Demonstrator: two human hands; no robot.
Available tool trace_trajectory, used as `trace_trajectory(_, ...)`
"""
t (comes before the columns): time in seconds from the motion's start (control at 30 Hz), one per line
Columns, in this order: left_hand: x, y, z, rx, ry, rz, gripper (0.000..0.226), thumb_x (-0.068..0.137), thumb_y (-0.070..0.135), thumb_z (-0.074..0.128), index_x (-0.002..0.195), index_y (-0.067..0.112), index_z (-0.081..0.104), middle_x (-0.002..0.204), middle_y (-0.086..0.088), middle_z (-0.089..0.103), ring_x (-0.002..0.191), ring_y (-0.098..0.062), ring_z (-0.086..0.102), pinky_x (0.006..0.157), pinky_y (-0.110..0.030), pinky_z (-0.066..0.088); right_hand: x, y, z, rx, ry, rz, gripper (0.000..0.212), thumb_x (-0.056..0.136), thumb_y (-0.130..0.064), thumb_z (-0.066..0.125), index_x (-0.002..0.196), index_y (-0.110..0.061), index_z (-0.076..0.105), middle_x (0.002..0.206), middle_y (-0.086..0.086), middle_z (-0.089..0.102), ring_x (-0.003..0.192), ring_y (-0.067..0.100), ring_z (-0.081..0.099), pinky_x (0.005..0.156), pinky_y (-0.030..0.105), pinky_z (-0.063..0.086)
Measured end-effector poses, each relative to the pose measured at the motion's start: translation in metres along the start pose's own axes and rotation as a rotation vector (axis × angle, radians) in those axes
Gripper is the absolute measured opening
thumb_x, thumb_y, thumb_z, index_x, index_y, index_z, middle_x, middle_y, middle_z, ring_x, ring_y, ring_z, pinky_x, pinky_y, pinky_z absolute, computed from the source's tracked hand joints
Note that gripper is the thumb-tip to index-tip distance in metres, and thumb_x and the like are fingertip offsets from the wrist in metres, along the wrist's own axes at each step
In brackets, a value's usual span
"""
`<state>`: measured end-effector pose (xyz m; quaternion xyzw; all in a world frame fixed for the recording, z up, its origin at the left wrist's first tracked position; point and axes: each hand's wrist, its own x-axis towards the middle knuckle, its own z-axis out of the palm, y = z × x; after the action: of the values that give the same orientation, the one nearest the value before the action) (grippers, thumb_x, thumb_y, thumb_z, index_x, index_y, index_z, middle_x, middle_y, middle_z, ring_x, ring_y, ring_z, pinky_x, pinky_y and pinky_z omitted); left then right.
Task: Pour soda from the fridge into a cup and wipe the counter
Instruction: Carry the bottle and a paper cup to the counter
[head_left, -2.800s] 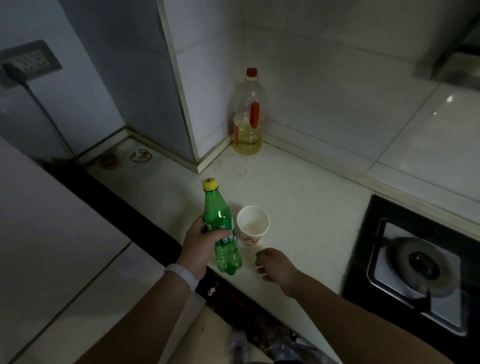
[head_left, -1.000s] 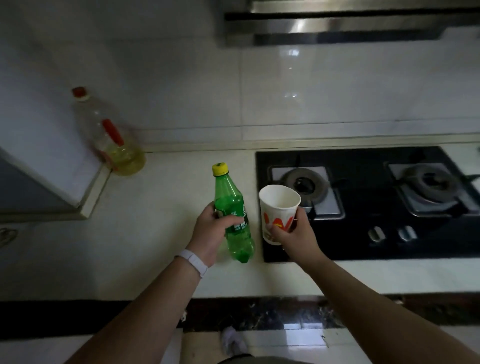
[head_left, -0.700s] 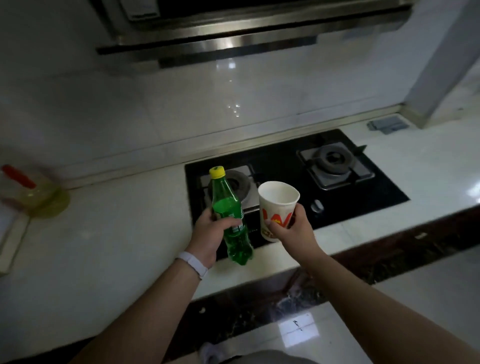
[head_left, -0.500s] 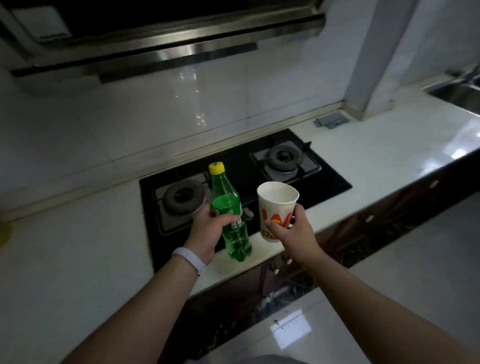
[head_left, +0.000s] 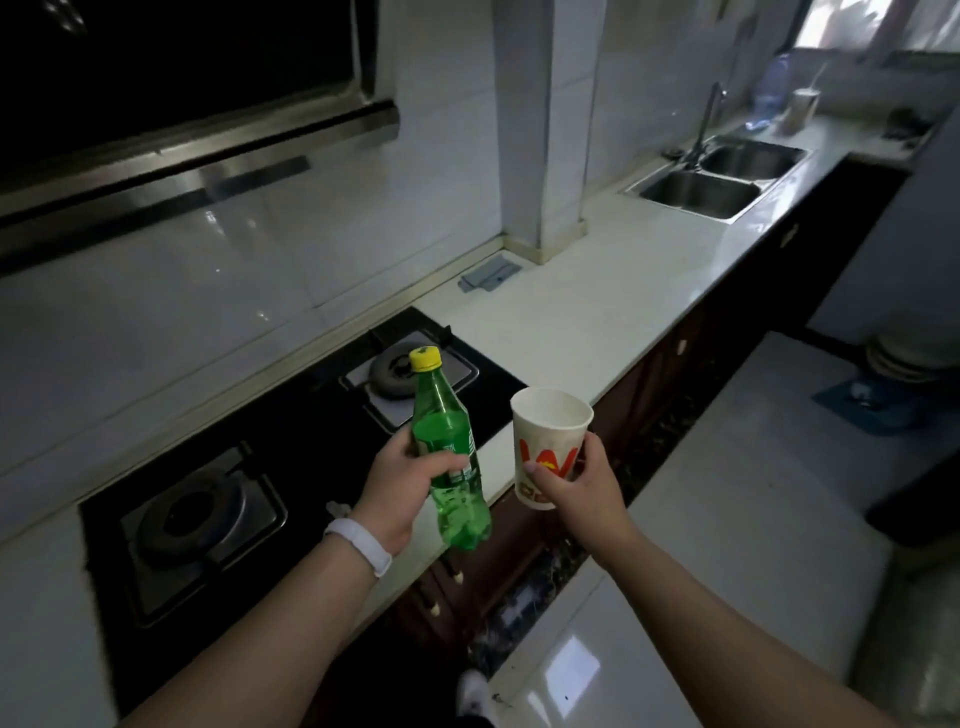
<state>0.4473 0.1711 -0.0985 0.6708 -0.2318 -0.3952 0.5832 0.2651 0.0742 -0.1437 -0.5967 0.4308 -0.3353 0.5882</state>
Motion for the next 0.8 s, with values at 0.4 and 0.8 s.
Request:
trace_trajectory(0.4, 0.122, 0.035, 0.115, -0.124, -0.208, -0.046, 0.033, 0.077, -0.009, 0.068, 0.102, 0.013, 0.069, 0.096, -0.009, 0.072, 0.087, -0.025, 0.068, 0.078, -0.039, 0.055, 0.102, 0.006, -0.089, 0.003, 0.195, 0.060, 0.061, 0.076, -0.024, 0.083, 0.125, -0.027, 0.048, 0.113, -0.009, 0.064, 0.101, 0.005, 0.064, 0.080, 0.022, 0.053)
trace_trajectory(0.8, 0.248, 0.063, 0.239, -0.085, -0.430, -0.095, 0.037, 0.074, -0.006, 0.071, 0.106, 0.012, 0.068, 0.103, -0.014, 0.070, 0.090, -0.027, 0.065, 0.080, -0.040, 0.055, 0.197, -0.027, -0.174, -0.058, 0.401, 0.085, 0.060, 0.080, -0.022, 0.080, 0.128, -0.028, 0.045, 0.114, -0.009, 0.062, 0.100, 0.004, 0.060, 0.072, 0.017, 0.048)
